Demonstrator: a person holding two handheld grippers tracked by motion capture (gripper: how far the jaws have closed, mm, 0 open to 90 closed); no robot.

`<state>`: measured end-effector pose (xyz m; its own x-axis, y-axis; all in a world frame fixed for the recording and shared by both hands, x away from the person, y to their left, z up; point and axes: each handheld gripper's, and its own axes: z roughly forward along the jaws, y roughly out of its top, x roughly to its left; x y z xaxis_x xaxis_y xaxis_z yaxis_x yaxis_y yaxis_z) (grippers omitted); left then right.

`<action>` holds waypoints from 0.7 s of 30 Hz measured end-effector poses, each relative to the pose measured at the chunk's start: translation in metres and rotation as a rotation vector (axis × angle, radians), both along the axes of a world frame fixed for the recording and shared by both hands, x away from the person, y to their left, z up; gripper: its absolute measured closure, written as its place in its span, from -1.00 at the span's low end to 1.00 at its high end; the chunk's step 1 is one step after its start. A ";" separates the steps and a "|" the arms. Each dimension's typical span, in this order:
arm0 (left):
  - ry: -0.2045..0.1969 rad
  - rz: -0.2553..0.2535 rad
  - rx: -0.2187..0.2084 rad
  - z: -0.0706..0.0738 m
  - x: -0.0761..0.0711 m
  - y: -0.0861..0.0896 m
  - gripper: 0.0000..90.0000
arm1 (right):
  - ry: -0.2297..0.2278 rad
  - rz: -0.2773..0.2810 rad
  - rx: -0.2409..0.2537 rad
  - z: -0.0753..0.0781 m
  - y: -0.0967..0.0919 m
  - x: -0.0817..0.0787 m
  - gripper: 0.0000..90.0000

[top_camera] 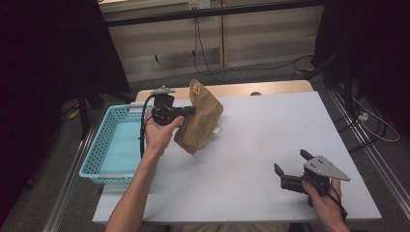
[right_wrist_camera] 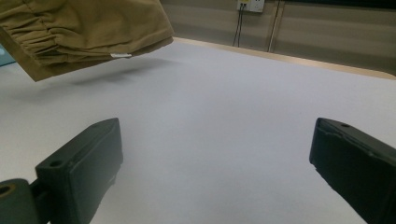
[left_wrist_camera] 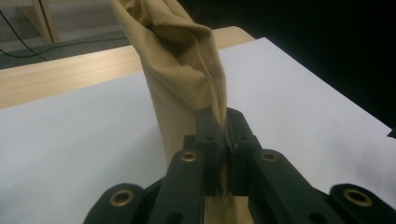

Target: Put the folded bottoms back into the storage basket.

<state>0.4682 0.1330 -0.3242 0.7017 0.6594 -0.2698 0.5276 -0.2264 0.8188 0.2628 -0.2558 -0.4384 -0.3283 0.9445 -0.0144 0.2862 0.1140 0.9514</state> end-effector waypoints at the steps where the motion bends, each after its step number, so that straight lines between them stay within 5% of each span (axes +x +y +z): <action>1: -0.005 -0.002 -0.001 0.001 -0.001 0.001 0.92 | 0.001 0.002 -0.001 0.000 0.000 0.000 -0.95; 21: -0.046 0.012 -0.021 0.025 -0.013 0.022 0.92 | -0.003 0.002 -0.001 0.001 0.000 -0.001 -0.95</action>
